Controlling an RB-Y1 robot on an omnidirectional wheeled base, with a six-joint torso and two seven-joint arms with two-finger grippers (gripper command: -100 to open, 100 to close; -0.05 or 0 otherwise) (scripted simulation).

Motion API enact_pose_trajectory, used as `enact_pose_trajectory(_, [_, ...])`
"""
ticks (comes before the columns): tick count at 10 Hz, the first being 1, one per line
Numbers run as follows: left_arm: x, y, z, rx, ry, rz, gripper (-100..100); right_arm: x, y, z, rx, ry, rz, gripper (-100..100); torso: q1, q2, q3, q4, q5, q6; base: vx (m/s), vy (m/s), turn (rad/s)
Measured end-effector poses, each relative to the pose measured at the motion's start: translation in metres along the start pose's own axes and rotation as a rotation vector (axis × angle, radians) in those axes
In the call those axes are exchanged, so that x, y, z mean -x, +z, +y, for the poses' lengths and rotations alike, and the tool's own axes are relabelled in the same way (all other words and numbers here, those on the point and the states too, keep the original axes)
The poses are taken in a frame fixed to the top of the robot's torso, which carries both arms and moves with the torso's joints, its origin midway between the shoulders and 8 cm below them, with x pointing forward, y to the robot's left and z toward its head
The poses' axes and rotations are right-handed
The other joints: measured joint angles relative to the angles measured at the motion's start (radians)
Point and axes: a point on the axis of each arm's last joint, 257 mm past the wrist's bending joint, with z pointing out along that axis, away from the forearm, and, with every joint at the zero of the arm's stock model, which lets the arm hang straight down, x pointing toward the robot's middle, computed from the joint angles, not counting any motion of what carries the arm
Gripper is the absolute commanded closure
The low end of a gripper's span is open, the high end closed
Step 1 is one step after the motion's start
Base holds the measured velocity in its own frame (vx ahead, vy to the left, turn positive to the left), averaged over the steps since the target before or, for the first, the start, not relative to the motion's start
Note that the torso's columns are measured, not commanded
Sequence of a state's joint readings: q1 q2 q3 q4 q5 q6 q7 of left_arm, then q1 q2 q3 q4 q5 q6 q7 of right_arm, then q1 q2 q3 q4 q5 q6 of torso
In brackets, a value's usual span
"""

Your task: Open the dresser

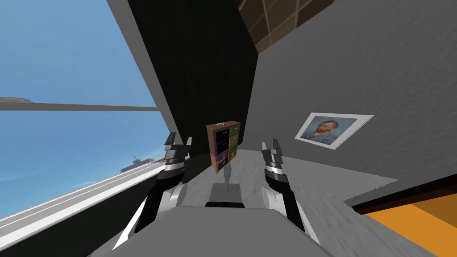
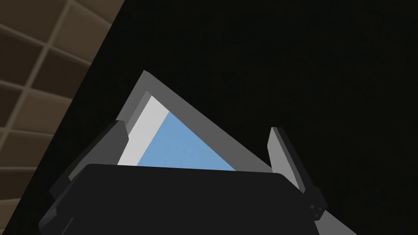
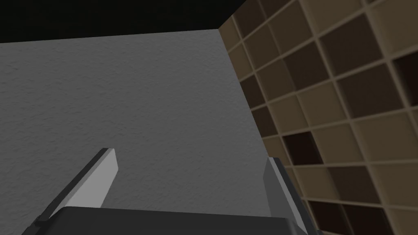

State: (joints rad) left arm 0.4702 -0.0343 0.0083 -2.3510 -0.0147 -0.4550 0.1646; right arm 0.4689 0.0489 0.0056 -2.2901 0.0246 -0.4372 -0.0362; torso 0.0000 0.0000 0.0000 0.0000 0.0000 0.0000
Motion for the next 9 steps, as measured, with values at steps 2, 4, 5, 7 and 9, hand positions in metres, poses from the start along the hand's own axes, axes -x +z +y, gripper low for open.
enact_pose_trajectory(2, [0.0000,0.0000,0.0000,0.000,0.000,0.000,0,0.0000,0.0000,0.0000,0.000,0.000,0.000,0,0.000,0.104,-0.209,0.105,0.000,0.000,0.000,0.000,0.000])
enact_pose_trajectory(4, [0.0000,0.0000,-0.0001,0.000,0.000,0.000,0,0.0000,0.0000,0.0001,0.000,0.000,0.000,0,0.000,0.248,-0.497,0.248,0.000,0.000,0.000,0.000,0.000])
enact_pose_trajectory(5, [0.0000,0.0000,-0.0001,0.000,0.000,0.000,0,0.0000,0.0000,0.0001,0.000,0.000,0.000,0,0.000,0.322,-0.644,0.322,0.000,0.000,0.000,0.000,0.000])
enact_pose_trajectory(7, [0.0000,0.0000,-0.0001,0.000,0.000,0.000,0,0.0000,0.0000,0.0002,0.000,0.000,0.000,0,0.000,0.470,-0.939,0.470,0.000,0.000,0.000,0.000,0.000])
enact_pose_trajectory(9, [0.0000,0.0001,-0.0002,0.000,0.000,0.000,0,0.0000,0.0001,0.0002,0.000,0.000,0.000,0,0.000,0.618,-1.234,0.617,0.000,0.000,0.000,0.000,0.000])
